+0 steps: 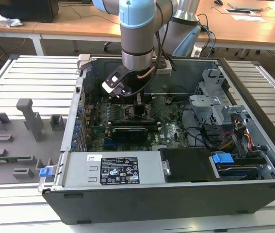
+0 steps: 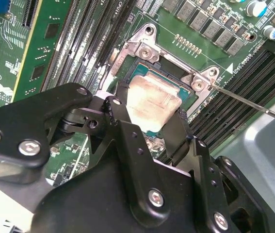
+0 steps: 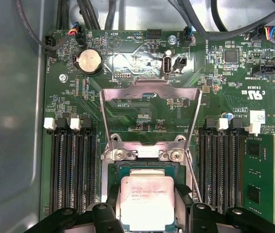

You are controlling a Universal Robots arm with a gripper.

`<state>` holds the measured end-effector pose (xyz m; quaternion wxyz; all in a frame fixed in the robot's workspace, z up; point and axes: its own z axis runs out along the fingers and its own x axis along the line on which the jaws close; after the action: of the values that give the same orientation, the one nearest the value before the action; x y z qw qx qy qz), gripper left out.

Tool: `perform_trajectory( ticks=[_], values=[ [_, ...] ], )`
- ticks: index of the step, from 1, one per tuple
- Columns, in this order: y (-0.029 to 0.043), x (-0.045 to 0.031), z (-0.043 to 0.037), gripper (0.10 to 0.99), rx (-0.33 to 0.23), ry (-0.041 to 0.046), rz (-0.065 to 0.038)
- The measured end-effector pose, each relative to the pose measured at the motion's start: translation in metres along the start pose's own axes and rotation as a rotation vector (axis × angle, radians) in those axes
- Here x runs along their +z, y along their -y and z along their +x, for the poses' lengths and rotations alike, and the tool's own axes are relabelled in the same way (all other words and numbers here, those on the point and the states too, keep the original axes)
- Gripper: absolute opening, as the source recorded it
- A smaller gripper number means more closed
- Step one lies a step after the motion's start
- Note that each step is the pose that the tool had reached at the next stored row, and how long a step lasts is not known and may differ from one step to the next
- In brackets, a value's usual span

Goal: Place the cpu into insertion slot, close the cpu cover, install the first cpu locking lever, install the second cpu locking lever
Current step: 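Place the cpu into insertion slot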

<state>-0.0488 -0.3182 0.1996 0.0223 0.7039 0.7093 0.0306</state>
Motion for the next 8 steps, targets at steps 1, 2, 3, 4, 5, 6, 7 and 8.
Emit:
perform_trajectory(
  ticks=[1,2,3,4,5,6,7,8],
  values=[
    [0.0,0.0001,0.0,0.533,0.0,-0.0001,0.0],
    [0.0,0.0002,0.0,0.533,0.0,-0.0001,0.0],
    [0.0,0.0003,0.0,0.533,0.0,-0.0002,0.0],
    [0.0,0.0004,0.0,0.545,0.0,-0.0003,0.0],
    [0.0,0.0004,0.0,0.545,0.0,-0.0002,0.0],
    [0.0,0.0004,0.0,0.612,0.0,-0.0001,0.0],
    [0.0,0.0004,0.0,0.612,0.0,-0.0001,0.0],
    [0.0,0.0005,0.0,0.612,0.0,-0.0001,0.0]
  ],
)
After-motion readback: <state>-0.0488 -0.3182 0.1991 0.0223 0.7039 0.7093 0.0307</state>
